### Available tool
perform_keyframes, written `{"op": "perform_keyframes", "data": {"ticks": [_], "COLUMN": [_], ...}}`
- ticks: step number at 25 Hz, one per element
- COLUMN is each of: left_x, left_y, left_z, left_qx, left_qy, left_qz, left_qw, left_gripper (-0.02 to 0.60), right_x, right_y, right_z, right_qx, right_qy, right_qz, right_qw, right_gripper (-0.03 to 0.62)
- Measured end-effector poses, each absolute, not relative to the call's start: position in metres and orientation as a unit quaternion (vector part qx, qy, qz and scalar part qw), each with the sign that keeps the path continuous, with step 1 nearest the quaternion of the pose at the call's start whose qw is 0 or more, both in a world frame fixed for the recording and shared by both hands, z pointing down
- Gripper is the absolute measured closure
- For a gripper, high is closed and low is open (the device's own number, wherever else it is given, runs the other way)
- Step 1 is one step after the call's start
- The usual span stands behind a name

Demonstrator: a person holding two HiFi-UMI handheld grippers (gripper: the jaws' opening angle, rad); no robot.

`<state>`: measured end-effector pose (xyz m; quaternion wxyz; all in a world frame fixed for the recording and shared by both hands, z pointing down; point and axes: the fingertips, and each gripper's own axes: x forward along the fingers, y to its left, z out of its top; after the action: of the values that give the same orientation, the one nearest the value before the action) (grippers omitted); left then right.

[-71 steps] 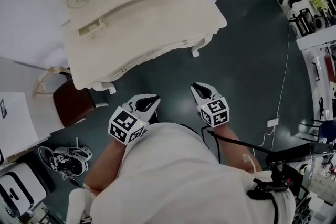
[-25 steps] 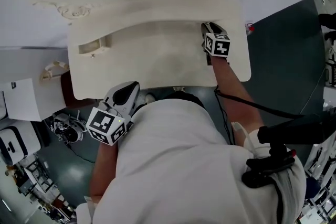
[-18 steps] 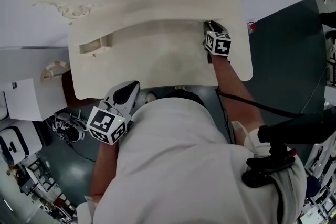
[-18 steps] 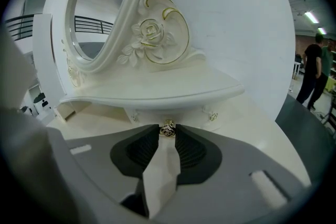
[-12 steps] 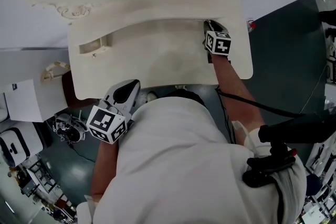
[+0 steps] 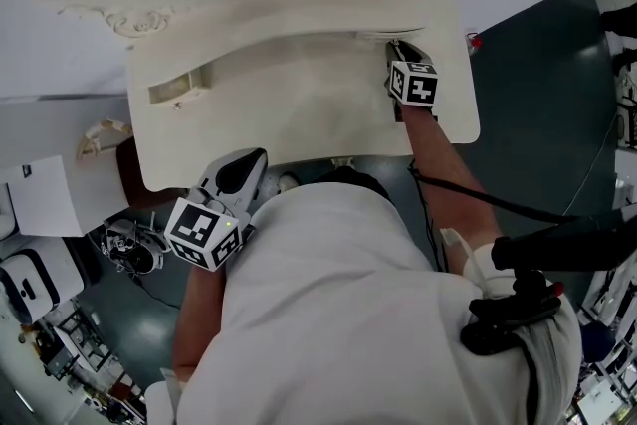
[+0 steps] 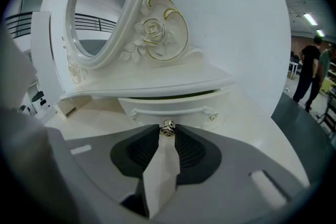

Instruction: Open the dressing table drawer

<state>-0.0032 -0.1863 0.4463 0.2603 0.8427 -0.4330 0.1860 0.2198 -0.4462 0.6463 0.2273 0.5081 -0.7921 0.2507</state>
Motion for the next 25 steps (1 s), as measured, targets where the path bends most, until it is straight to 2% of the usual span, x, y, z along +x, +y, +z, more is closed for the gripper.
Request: {"op": "perform_keyframes", "data": {"ticks": [25], "left_x": [-0.013], "left_y": [-0.177], "left_z": [0.448], "left_qx": [0.854], "left_qy": [-0.409], "left_qz": [0.18], "left_qw": [0.265], "left_gripper": [0.58], "right_x": [0.223], "right_y": [-0.411], "right_z": [0.646], "right_qx": [0.514], "right_qy": [-0.784], "right_qz": [0.246], "right_qw": [0.246], "right_gripper": [0.497]}}
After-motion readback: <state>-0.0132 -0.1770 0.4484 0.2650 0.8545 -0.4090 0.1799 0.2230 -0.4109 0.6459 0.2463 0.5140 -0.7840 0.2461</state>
